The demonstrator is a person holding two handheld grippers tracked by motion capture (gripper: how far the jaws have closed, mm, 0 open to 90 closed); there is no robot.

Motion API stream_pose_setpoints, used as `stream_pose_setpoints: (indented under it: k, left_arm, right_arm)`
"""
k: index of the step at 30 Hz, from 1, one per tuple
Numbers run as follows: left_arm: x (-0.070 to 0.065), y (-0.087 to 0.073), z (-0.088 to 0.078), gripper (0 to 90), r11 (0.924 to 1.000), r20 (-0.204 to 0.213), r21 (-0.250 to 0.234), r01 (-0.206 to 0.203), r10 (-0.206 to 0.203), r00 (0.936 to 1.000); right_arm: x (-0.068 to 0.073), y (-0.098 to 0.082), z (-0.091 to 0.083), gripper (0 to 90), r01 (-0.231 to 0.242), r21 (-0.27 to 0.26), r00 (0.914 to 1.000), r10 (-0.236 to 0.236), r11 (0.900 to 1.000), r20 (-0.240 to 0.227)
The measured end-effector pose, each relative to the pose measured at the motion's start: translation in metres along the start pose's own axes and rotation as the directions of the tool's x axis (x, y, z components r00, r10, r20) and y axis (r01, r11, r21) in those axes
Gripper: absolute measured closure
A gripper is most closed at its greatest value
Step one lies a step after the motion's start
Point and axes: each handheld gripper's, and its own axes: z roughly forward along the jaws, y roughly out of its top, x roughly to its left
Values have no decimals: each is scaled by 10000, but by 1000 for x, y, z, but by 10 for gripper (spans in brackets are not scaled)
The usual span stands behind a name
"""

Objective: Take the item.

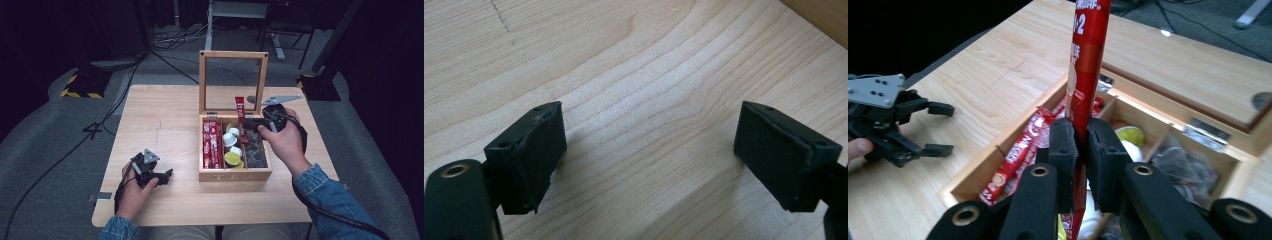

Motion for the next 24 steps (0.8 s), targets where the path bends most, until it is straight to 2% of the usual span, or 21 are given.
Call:
stream_pose_setpoints:
  k: [15, 24]
  left_arm:
    - [0, 0, 0, 137, 10000, -1, -6, -5, 5, 10000]
    - [0, 0, 0, 137, 10000, 2, -3, -2, 2, 10000]
  right_arm:
    - [-30, -10, -32, 822, -359, -332, 9955, 386, 9988, 860]
    - [-54, -20, -47, 822, -537, -403, 9860, 594, 9977, 1561]
